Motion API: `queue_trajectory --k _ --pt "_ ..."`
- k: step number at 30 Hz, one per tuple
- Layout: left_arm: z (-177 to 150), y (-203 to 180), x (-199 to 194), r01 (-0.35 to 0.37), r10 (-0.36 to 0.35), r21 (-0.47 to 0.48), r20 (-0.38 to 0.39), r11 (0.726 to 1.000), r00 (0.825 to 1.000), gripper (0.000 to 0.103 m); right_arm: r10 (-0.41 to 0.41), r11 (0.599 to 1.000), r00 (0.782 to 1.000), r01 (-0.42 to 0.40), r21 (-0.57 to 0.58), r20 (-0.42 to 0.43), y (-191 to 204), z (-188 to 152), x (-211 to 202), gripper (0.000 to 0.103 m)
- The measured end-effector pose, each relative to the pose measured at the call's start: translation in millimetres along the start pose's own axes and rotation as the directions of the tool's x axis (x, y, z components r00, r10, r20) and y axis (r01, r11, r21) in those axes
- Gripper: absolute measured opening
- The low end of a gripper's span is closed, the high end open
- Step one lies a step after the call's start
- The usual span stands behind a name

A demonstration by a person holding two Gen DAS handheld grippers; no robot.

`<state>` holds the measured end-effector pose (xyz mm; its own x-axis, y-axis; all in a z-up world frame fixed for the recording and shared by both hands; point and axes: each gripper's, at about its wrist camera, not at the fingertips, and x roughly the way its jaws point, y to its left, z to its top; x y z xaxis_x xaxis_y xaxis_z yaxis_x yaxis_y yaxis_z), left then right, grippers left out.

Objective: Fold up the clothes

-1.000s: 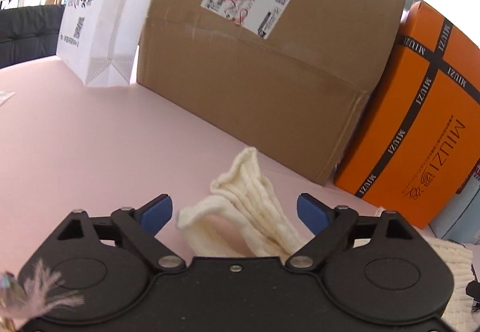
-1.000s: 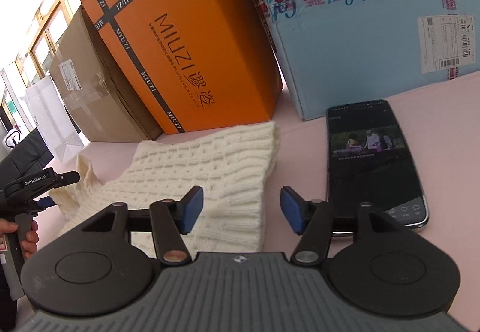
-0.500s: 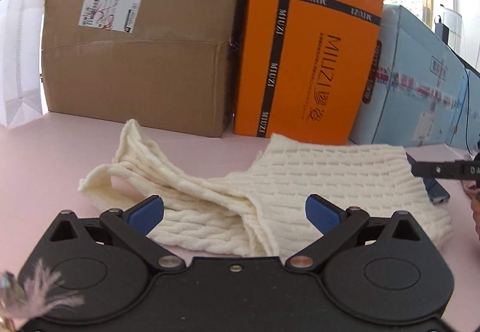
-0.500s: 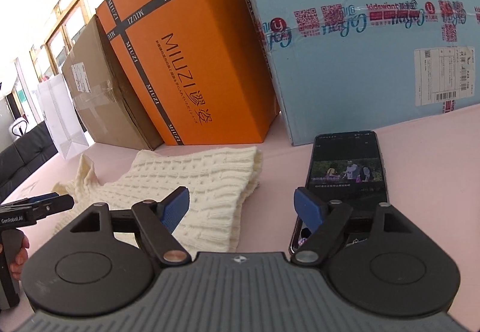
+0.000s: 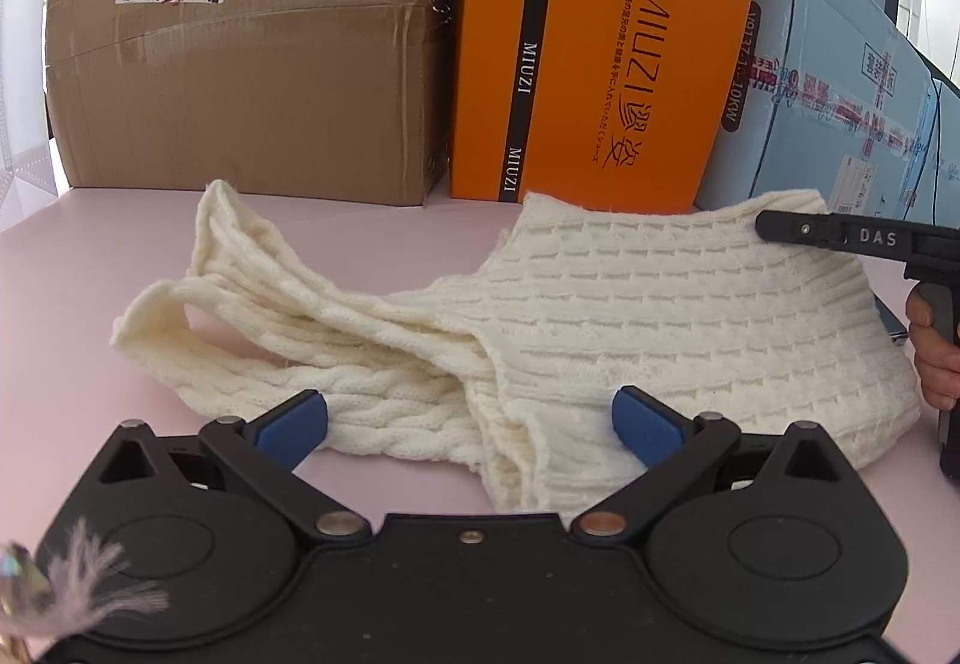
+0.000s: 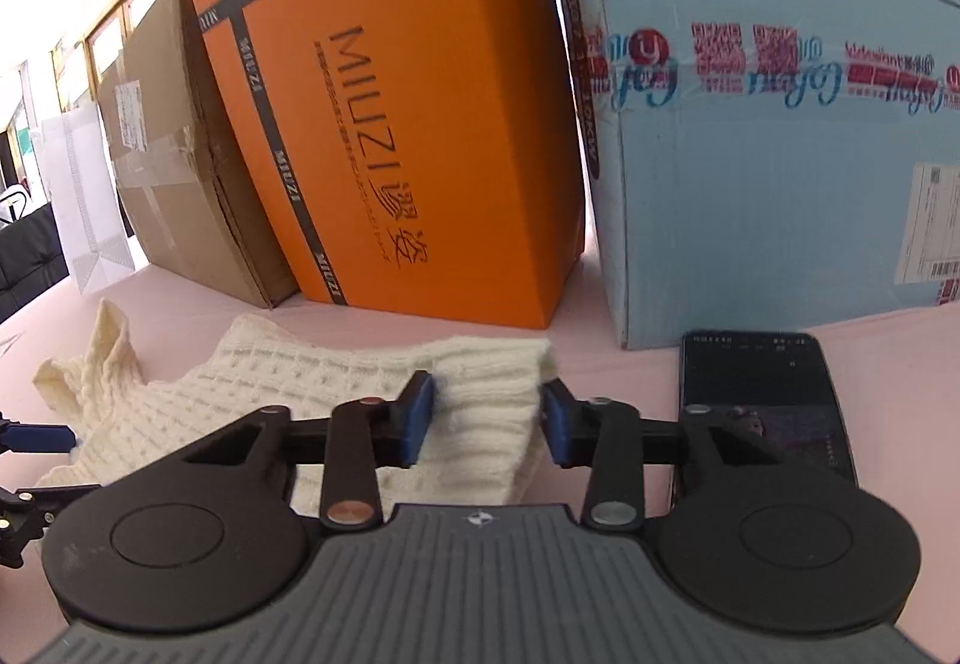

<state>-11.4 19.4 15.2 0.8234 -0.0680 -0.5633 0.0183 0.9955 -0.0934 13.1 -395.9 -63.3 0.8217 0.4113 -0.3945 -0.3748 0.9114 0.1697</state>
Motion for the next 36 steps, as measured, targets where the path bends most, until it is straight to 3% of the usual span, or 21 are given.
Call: queue_trajectory --k 2,4,5,7,10,11,14,16,18,19,20,21,22,23,27,32,34,36 --pt "1.5 1.2 -3.0 0.013 -0.012 -0.009 0.015 1.0 1.0 0.103 0.048 0.999 0.997 -0.048 -0.003 0.058 1.9 1.6 -15.0 0.018" --pt "3.0 2.5 -13.8 0.056 -0.055 -0.005 0.092 0.998 0.994 0.103 0.118 0.993 0.987 -0.116 -0.025 0.11 6.5 1.6 -32.8 0.015" --pt "3.2 2.0 -21.4 0.079 -0.081 0.021 0.144 0.997 0.986 0.103 0.154 0.988 0.979 -0.15 -0.043 0.135 9.6 1.1 -42.5 0.015" --pt "1.6 -5.5 -39.5 0.073 -0.121 0.176 0.276 0.982 0.954 0.103 0.226 0.974 0.959 -0.216 -0.075 0.171 16.7 -0.9 -61.8 0.015" --pt "0.2 -11.5 -50.9 0.037 -0.198 0.414 0.354 0.909 0.914 0.103 0.374 0.927 0.911 -0.365 -0.081 0.172 28.5 -3.6 -86.9 0.014" --pt "2.3 -10.1 -50.9 0.035 -0.216 0.454 0.354 0.89 0.91 0.103 0.421 0.907 0.892 -0.414 -0.075 0.164 32.0 -4.2 -92.3 0.014" --pt "5.6 -5.1 -51.1 0.019 -0.29 0.574 0.385 0.819 0.876 0.103 0.527 0.849 0.839 -0.527 -0.041 0.133 36.4 -8.5 -103.5 0.014" --pt "8.1 -8.2 -52.3 0.023 -0.333 0.648 0.36 0.761 0.871 0.102 0.583 0.81 0.804 -0.586 -0.018 0.116 38.1 -11.7 -109.3 0.014" --pt "9.7 -12.0 -53.6 0.073 -0.39 0.705 0.3 0.705 0.871 0.099 0.617 0.784 0.779 -0.62 -0.007 0.109 37.2 -13.7 -114.9 0.014" --pt "10.0 -14.0 -54.0 0.099 -0.41 0.722 0.269 0.684 0.872 0.076 0.63 0.774 0.769 -0.634 0.0 0.11 35.5 -14.2 -117.0 0.014" --pt "11.2 -16.3 -54.0 0.155 -0.441 0.737 0.21 0.658 0.873 0.061 0.639 0.765 0.761 -0.644 0.01 0.114 33.7 -14.9 -119.4 0.014" --pt "14.0 -18.5 -52.6 0.2 -0.456 0.733 0.166 0.65 0.874 0.042 0.643 0.76 0.756 -0.65 0.02 0.12 31.6 -15.4 -121.6 0.014" --pt "14.9 -18.7 -53.2 0.218 -0.458 0.728 0.146 0.65 0.877 0.028 0.642 0.76 0.756 -0.65 0.027 0.126 28.7 -16.1 -123.6 0.014" --pt "14.8 -19.0 -55.2 0.225 -0.455 0.725 0.135 0.651 0.88 0.023 0.64 0.761 0.758 -0.648 0.032 0.131 26.5 -17.1 -125.3 0.014" --pt "13.3 -18.3 -81.3 0.267 -0.47 0.704 0.107 0.658 0.876 0.019 0.651 0.749 0.746 -0.661 0.036 0.14 21.6 -19.0 -132.4 0.014" --pt "-1.5 -24.3 -130.6 0.343 -0.521 0.675 0.072 0.653 0.851 0.019 0.676 0.727 0.723 -0.686 0.031 0.141 14.8 -23.2 -151.1 0.014" --pt "-12.1 -30.1 -143.2 0.352 -0.517 0.671 0.054 0.652 0.854 0.019 0.691 0.714 0.712 -0.699 0.03 0.127 12.0 -27.7 -160.2 0.014" --pt "-22.8 -32.1 -147.8 0.39 -0.52 0.63 0.026 0.672 0.854 0.019 0.7 0.709 0.708 -0.704 0.03 0.092 12.0 -34.5 -168.5 0.014"
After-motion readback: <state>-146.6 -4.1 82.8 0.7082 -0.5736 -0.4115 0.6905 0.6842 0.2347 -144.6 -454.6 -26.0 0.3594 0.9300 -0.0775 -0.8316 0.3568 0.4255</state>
